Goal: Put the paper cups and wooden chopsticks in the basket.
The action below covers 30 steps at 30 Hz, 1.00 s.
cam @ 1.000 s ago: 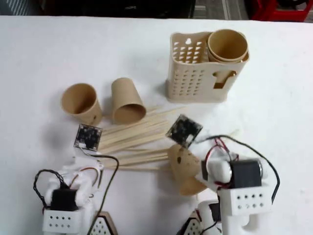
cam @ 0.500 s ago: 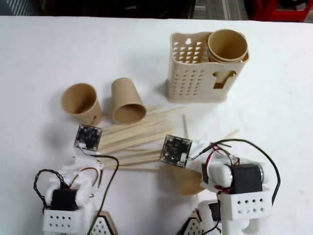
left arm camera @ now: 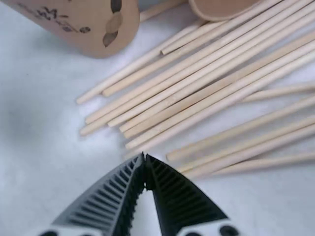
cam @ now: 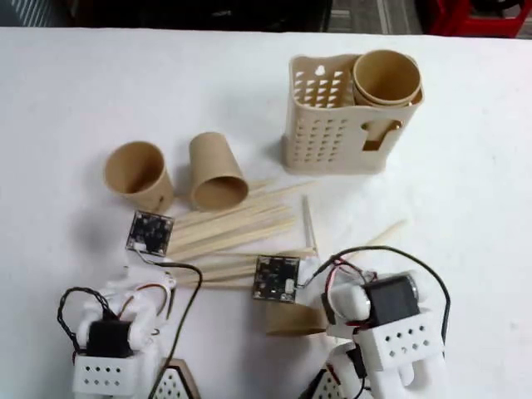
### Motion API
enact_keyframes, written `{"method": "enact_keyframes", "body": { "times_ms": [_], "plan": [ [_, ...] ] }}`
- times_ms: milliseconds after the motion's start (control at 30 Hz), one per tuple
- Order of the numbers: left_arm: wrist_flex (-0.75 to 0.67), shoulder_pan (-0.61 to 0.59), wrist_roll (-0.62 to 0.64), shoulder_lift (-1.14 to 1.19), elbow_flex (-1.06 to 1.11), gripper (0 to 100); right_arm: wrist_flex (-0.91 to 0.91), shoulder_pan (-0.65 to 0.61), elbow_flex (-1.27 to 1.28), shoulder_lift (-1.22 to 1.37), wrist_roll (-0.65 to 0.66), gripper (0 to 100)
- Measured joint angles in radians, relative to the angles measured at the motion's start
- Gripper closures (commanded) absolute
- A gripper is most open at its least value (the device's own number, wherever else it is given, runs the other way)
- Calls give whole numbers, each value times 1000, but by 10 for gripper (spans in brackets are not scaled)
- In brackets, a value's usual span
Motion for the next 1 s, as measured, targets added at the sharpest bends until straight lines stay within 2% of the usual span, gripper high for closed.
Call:
{"method": "enact_keyframes", "body": {
  "times_ms": [200, 400, 633, 767, 1000],
  "plan": [
    [0, 0, 0, 0, 0, 973, -101, -209, -21, 0, -227, 839],
    [0, 0, 0, 0, 0, 973, -242, -308, -32, 0, -427, 837],
    [0, 0, 0, 0, 0, 973, -123, -381, -170, 0, -483, 837],
    [0, 0, 0, 0, 0, 973, -46, -491, -213, -5, -591, 837],
    [0, 0, 0, 0, 0, 973, -87, -710, -212, -2, -760, 837]
  ]
}}
